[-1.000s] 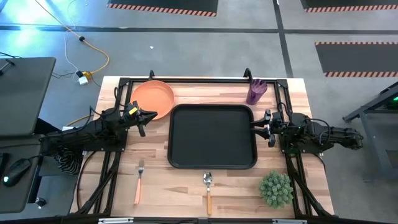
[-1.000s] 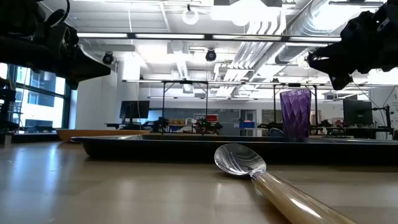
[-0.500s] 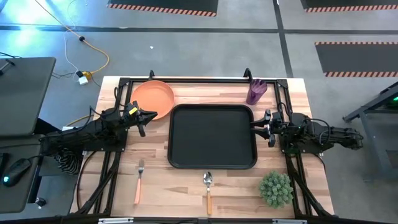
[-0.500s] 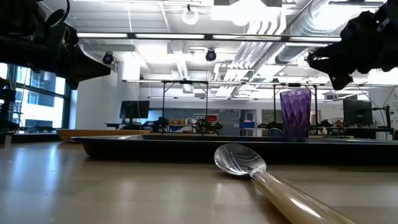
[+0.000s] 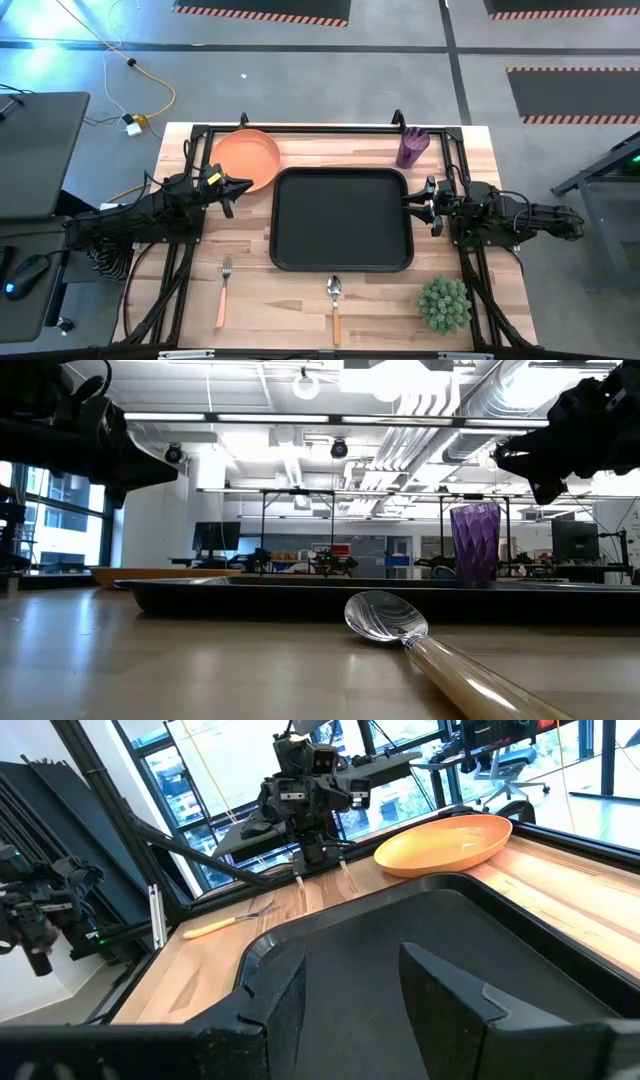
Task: Pick and place plate/cup/fork/spoon on tray
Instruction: Put the orange plate on the black tray
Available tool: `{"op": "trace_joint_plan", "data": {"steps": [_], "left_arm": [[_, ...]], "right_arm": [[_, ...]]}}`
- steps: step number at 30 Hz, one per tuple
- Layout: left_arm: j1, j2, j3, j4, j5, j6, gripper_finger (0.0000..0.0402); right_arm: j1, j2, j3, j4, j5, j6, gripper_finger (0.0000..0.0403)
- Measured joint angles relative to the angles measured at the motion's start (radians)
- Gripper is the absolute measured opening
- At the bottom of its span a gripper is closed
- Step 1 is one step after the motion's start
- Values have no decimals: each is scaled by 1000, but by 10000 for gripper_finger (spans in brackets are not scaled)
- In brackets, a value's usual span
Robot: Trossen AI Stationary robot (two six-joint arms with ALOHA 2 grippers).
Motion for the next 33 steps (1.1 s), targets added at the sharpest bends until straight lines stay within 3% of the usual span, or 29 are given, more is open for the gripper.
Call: {"op": "trace_joint_plan", "data": {"steps": [18, 33], "left_arm": [[0, 0, 0, 0, 0, -303, 23], [1, 0, 0, 0, 1, -314, 23]], "right_arm": [[0, 0, 0, 0, 0, 0, 154], [0, 0, 0, 0, 0, 0, 154]]}}
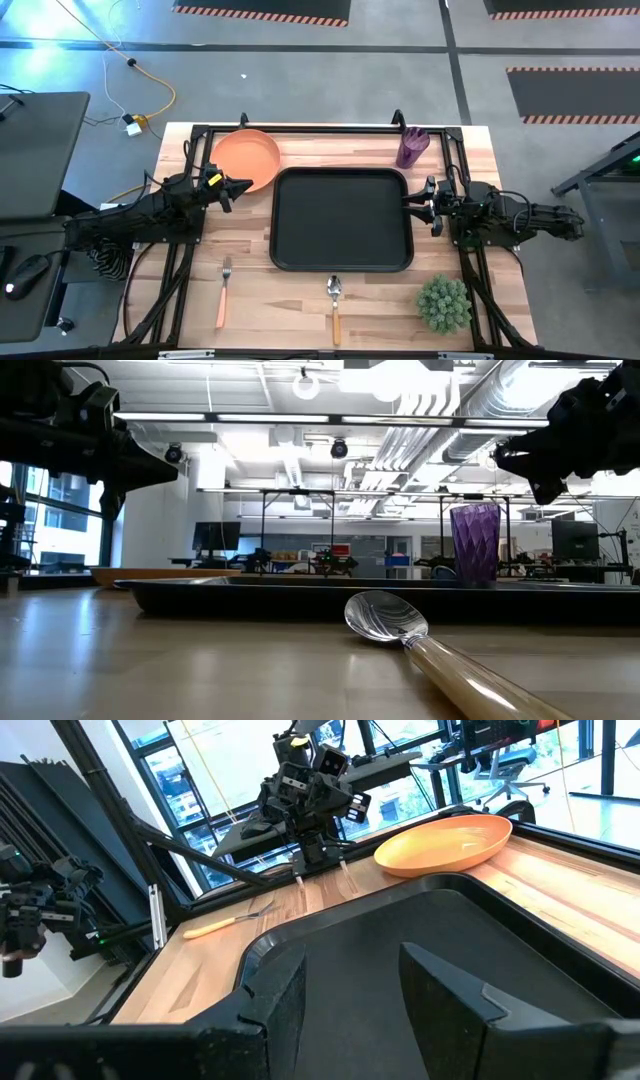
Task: Pick and place plate/cup/fork/spoon on tray
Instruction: Put the orange plate on the black tray
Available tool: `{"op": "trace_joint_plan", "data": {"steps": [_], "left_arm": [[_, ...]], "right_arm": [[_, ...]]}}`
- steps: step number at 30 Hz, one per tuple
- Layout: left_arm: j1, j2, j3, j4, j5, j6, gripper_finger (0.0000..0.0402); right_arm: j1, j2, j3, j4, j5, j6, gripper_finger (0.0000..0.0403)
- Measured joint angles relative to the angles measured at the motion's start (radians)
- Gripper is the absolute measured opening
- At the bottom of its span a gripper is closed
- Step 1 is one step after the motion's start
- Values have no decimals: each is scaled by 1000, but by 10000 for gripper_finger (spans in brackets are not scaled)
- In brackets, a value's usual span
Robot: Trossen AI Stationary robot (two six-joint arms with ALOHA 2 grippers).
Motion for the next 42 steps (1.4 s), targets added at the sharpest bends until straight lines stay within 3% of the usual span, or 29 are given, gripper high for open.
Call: {"op": "trace_joint_plan", "data": {"steps": [8, 14, 17, 22, 27, 36, 42], "left_arm": [[0, 0, 0, 0, -1, 35, 35], [0, 0, 0, 1, -15, 63, 77], [0, 0, 0, 11, -77, 51, 102], [0, 0, 0, 103, -182, 28, 120], [0, 0, 4, 239, -175, 45, 119], [0, 77, 192, 176, -183, 193, 118], [0, 258, 416, -102, -183, 262, 118]], "right_arm": [[0, 0, 0, 0, 0, 0, 154], [0, 0, 0, 0, 0, 0, 154], [0, 0, 0, 0, 0, 0, 154], [0, 0, 0, 0, 0, 27, 154], [0, 0, 0, 0, 0, 45, 154], [0, 0, 0, -2, 65, 45, 154], [0, 0, 0, 4, 129, 45, 154]]}}
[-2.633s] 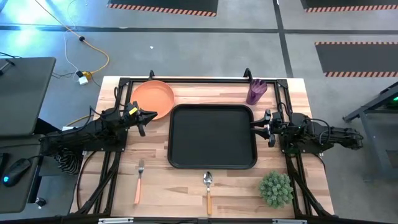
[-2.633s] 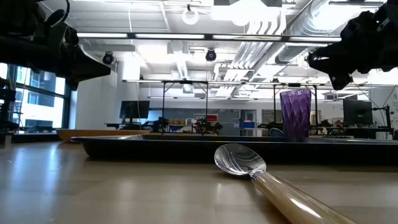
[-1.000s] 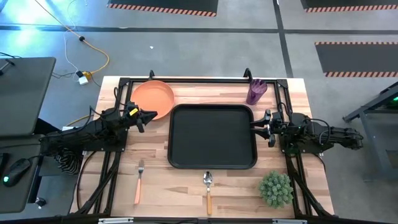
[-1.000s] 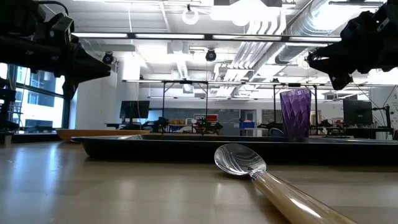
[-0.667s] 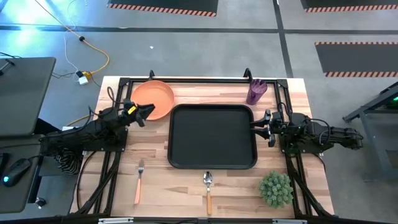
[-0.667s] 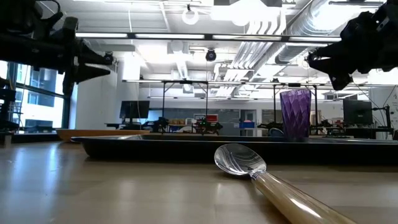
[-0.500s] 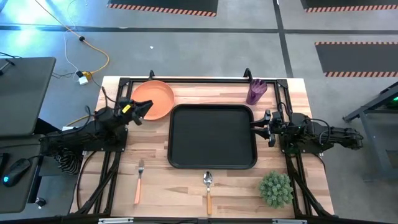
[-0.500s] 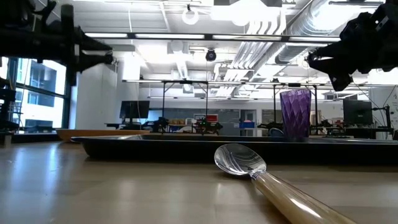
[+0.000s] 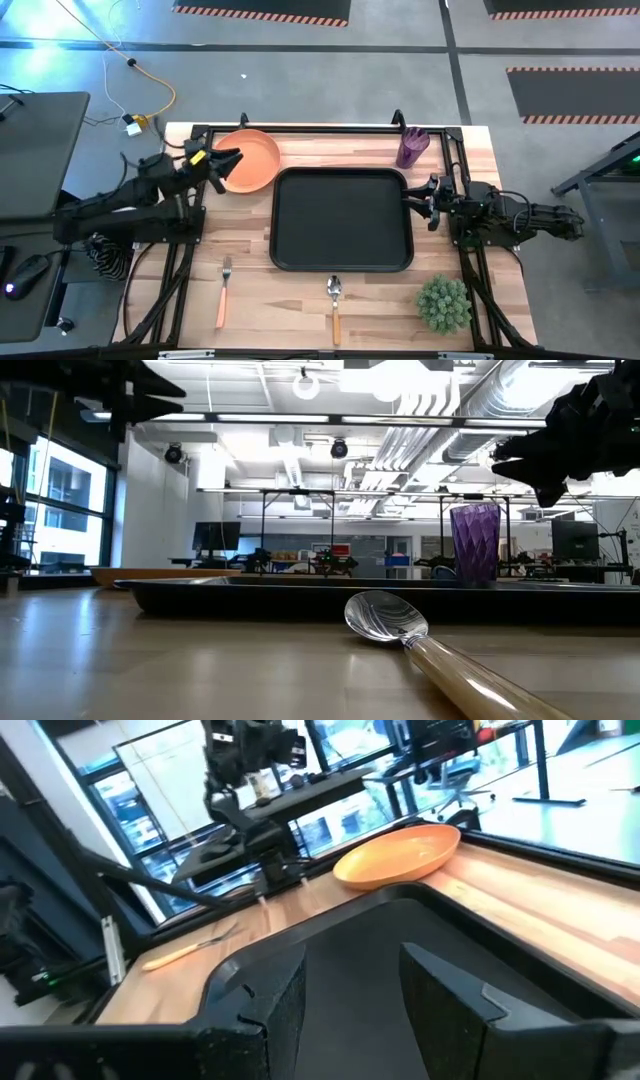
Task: Pick and place plate/cup/fork/spoon on tray
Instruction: Put the orange plate on the black tray
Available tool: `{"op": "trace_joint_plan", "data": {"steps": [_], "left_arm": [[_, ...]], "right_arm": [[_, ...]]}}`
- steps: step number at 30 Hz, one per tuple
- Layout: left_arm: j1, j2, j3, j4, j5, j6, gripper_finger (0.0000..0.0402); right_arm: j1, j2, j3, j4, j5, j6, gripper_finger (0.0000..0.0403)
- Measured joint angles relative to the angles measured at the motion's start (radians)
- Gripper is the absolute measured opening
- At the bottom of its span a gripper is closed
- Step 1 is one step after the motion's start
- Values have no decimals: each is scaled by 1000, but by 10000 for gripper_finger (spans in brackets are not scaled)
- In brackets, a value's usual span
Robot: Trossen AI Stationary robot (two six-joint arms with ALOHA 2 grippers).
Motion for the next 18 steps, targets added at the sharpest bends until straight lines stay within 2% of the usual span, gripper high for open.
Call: {"op": "trace_joint_plan", "data": {"steps": [7, 14, 18], "left_arm": [[1, 247, 235, -352, 0, 53, 118], [1, 435, 370, -542, 2, 91, 118], [1, 512, 397, -610, 69, 163, 117]], "right_arm": [[0, 0, 0, 17, 1, 0, 154], [0, 0, 0, 17, 0, 0, 154], [0, 0, 0, 17, 0, 0, 154]]}}
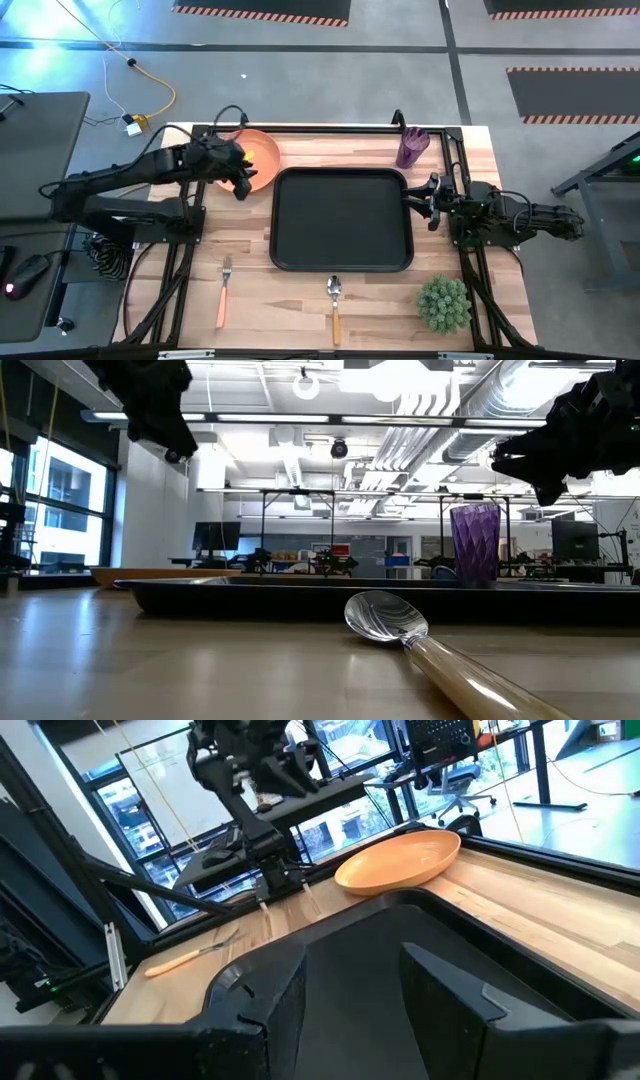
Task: Pick and place plate/cup/fork/spoon on tray
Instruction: Put the orange plate on the black tray
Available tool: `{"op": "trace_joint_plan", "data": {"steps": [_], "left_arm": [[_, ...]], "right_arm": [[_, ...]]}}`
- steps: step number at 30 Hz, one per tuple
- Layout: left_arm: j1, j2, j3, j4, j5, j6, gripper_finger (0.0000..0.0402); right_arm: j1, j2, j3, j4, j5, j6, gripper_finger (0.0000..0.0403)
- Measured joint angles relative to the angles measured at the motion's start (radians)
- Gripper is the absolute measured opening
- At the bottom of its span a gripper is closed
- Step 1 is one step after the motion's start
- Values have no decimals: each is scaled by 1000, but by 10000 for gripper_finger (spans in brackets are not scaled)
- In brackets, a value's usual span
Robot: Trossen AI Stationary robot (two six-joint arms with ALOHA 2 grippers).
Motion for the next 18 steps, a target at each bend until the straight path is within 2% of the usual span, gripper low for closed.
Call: {"op": "trace_joint_plan", "data": {"steps": [4, 8, 18], "left_arm": [[0, 41, 2, -36, 62, 124, 117], [0, 68, 2, -92, 65, 215, 117], [0, 182, 2, -153, 66, 224, 117]], "right_arm": [[0, 0, 0, 0, 0, 0, 154], [0, 0, 0, 0, 0, 0, 154], [0, 0, 0, 1, -1, 0, 154]]}}
